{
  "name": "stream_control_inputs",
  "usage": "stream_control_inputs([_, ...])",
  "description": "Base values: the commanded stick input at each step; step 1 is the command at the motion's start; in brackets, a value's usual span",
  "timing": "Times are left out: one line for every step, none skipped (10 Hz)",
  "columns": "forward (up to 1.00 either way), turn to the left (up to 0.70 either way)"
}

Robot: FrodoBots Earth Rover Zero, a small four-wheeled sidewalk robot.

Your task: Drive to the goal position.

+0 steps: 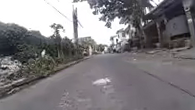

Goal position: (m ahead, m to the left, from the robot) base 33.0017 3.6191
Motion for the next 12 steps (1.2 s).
stream_control_inputs([1.0,-0.38])
stream_control_inputs([1.0,-0.38])
stream_control_inputs([1.0,-0.33])
stream_control_inputs([1.0,-0.1])
stream_control_inputs([1.0,0.02])
stream_control_inputs([1.0,0.02])
stream_control_inputs([1.0,0.03])
stream_control_inputs([1.0,0.03])
stream_control_inputs([1.0,0.03])
stream_control_inputs([1.0,0.03])
stream_control_inputs([0.81,0.02])
stream_control_inputs([0.0,0.0])
